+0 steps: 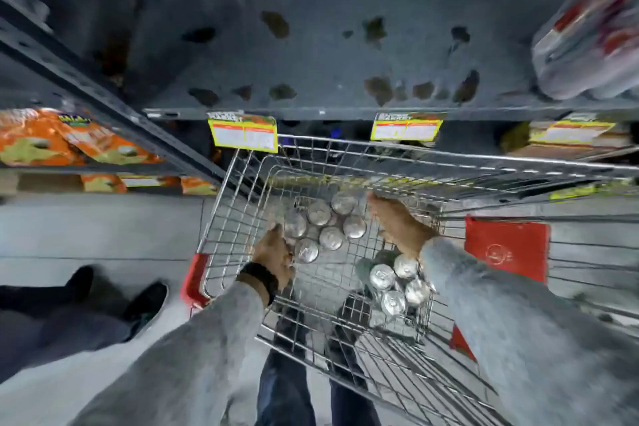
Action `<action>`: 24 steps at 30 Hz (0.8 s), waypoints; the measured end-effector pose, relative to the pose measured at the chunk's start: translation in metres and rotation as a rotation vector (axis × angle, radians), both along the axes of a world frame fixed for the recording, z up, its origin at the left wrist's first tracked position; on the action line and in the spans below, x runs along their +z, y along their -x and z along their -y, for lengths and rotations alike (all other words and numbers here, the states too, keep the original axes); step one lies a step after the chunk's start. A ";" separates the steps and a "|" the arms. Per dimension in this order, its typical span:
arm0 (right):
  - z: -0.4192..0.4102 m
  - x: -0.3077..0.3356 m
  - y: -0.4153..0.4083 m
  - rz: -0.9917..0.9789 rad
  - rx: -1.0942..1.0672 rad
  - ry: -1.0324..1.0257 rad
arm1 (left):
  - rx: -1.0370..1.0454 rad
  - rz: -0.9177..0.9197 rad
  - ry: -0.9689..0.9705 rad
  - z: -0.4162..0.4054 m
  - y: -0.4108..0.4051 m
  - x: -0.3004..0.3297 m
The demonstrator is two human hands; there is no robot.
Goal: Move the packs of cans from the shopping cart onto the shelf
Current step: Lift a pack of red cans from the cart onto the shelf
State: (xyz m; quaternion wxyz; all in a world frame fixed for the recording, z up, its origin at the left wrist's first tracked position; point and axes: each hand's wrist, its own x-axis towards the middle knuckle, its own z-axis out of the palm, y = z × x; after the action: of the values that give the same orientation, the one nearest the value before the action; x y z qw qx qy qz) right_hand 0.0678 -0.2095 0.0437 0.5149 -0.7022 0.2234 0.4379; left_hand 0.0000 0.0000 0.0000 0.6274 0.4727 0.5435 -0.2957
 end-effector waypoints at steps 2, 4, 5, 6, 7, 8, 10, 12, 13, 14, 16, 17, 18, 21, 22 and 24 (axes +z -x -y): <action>-0.009 -0.011 -0.004 -0.024 -0.072 0.024 | 0.047 0.026 -0.029 0.002 -0.003 -0.008; -0.014 -0.022 -0.005 -0.043 -0.076 -0.026 | 0.012 0.052 -0.137 0.006 -0.003 -0.010; -0.016 -0.029 -0.004 -0.053 -0.091 -0.042 | -0.002 0.057 -0.174 0.008 -0.003 -0.011; -0.017 -0.033 -0.004 -0.058 -0.121 -0.044 | 0.000 0.058 -0.188 0.010 -0.003 -0.010; -0.018 -0.037 -0.004 -0.057 -0.157 -0.041 | -0.012 0.069 -0.199 0.012 -0.002 -0.010; -0.018 -0.038 -0.004 -0.053 -0.194 -0.019 | -0.037 0.080 -0.199 0.014 -0.001 -0.006; -0.021 -0.036 -0.003 -0.066 -0.261 0.017 | -0.047 0.092 -0.191 0.015 -0.003 -0.002; -0.021 -0.027 0.006 -0.059 -0.298 0.034 | -0.073 0.100 -0.196 0.013 -0.001 0.010; -0.019 -0.018 0.013 -0.053 -0.298 0.032 | -0.081 0.105 -0.183 0.011 0.000 0.021; -0.017 -0.007 0.020 -0.050 -0.297 0.022 | -0.078 0.116 -0.157 0.009 0.002 0.034; -0.012 0.023 0.033 -0.047 -0.353 0.005 | -0.081 0.164 -0.078 0.007 0.008 0.068; -0.009 0.042 0.038 -0.040 -0.391 -0.004 | -0.086 0.193 -0.069 0.005 0.012 0.087; -0.007 0.062 0.043 -0.022 -0.412 -0.011 | -0.089 0.210 -0.088 0.003 0.015 0.107; -0.002 0.126 0.054 0.023 -0.405 -0.002 | -0.129 0.291 -0.141 -0.007 0.020 0.163; -0.001 0.148 0.056 0.041 -0.397 -0.001 | -0.138 0.326 -0.162 -0.009 0.020 0.181; -0.001 0.188 0.056 0.098 -0.396 -0.024 | -0.096 0.382 -0.176 -0.019 0.018 0.211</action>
State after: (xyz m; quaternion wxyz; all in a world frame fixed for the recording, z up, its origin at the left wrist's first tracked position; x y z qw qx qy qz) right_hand 0.0119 -0.2088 0.2318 0.6097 -0.6587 0.3265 0.2962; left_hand -0.0181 0.0187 0.2112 0.6606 0.5984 0.4153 -0.1818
